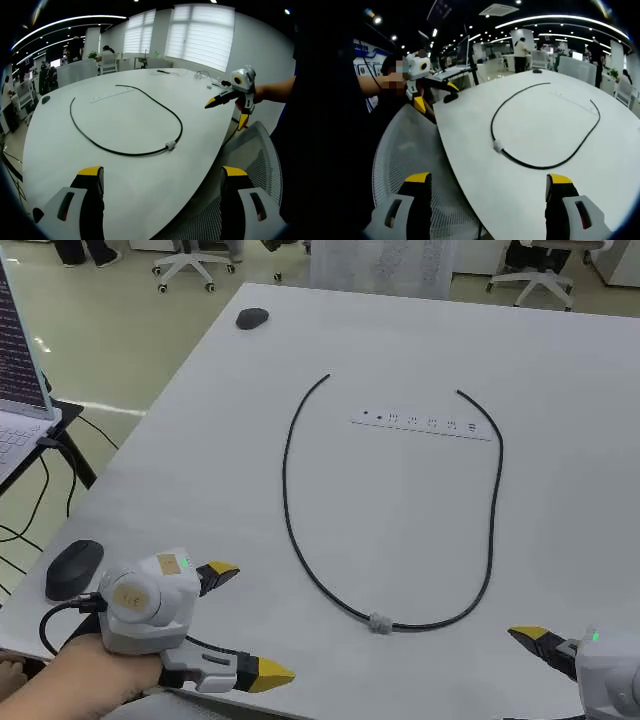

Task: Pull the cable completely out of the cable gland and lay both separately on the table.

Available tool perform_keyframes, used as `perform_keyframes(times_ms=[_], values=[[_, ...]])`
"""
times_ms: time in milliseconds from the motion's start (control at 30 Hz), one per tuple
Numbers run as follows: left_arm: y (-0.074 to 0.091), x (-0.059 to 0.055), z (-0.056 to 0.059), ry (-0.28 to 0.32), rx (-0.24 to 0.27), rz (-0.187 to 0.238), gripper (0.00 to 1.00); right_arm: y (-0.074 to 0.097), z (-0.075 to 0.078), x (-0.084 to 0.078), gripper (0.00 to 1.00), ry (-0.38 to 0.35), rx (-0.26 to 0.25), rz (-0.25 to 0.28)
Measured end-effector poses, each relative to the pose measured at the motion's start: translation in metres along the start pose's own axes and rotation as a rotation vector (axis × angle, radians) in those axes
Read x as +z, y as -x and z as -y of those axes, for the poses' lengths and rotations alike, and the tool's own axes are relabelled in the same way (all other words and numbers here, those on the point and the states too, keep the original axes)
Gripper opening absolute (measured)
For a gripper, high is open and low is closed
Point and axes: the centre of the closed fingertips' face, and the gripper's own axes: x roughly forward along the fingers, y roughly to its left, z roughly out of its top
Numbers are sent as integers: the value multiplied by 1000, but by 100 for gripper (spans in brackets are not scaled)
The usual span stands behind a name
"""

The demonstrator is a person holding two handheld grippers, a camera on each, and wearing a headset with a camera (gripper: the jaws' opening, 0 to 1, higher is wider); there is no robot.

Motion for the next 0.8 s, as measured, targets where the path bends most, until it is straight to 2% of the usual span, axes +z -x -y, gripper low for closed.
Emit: perform_keyframes(times_ms=[233, 333, 400, 467, 633, 800], values=[[1, -4, -2, -6, 6, -13, 95, 3, 6, -5, 98, -10, -10, -18], [3, -6, -3, -4, 4, -11, 95, 7, 6, 4, 97, -44, -6, 21], [4, -8, -2, -8, 2, -19, 94, 7, 8, 4, 97, -44, -11, 20], [5, -9, -3, -9, 2, -21, 94, 7, 7, 5, 97, -54, -9, 28], [6, -11, -3, -9, -4, -30, 96, 3, 3, 1, 96, -38, -7, 6], [6, -8, -1, -12, -10, -26, 97, 1, 0, 3, 96, -33, -8, 8]])
